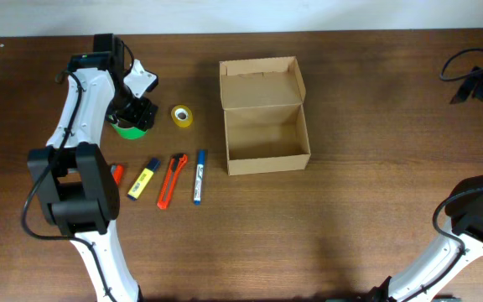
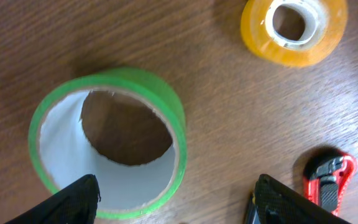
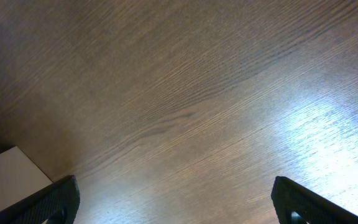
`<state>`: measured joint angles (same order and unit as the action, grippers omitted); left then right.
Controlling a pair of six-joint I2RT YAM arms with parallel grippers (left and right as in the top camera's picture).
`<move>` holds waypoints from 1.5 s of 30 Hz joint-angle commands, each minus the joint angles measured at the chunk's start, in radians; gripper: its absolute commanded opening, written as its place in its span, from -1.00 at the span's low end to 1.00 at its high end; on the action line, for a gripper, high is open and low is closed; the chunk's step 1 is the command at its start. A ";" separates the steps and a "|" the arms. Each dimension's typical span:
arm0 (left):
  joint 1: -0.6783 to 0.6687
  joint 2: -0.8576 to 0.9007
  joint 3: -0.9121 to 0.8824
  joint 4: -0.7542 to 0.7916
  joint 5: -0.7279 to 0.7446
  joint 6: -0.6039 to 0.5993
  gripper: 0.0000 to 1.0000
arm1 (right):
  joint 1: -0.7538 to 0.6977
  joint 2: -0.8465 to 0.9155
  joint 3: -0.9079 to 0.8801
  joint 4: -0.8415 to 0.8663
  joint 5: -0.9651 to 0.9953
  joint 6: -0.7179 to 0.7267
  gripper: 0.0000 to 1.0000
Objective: Pack container
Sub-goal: 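Lower the left gripper onto the green tape roll and grasp its rim, then lift the green tape roll and carry it over the box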
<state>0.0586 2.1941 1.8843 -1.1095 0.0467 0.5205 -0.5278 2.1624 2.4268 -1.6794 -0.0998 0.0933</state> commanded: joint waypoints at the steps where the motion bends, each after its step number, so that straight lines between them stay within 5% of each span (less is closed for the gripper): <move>1: 0.000 0.033 0.010 0.012 0.058 0.019 0.58 | 0.003 -0.030 0.000 0.000 -0.013 -0.008 0.98; 17: -0.004 0.104 0.010 0.039 0.070 -0.003 0.56 | 0.003 -0.030 0.000 0.000 -0.013 -0.008 0.99; 20: -0.004 0.104 0.010 0.041 0.069 -0.003 0.37 | 0.004 -0.030 0.000 0.000 -0.013 -0.008 0.99; 21: -0.003 0.104 0.010 0.042 0.069 -0.003 -0.02 | 0.004 -0.030 0.000 0.000 -0.013 -0.008 0.99; 24: -0.004 0.104 0.010 0.044 0.065 -0.003 -0.60 | 0.003 -0.030 0.000 0.000 -0.013 -0.008 0.99; 31: -0.003 0.113 0.010 0.043 0.062 -0.004 -0.67 | 0.003 -0.030 0.000 0.000 -0.013 -0.008 0.99; 35: -0.003 0.120 0.010 0.040 0.062 -0.011 -0.96 | 0.004 -0.030 0.000 0.000 -0.013 -0.008 0.99; 45: -0.003 0.121 0.049 -0.034 0.062 -0.096 -0.97 | 0.003 -0.030 0.000 0.000 -0.013 -0.008 0.98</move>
<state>0.0582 2.2951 1.8969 -1.1164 0.0982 0.4717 -0.5278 2.1624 2.4268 -1.6794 -0.0998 0.0929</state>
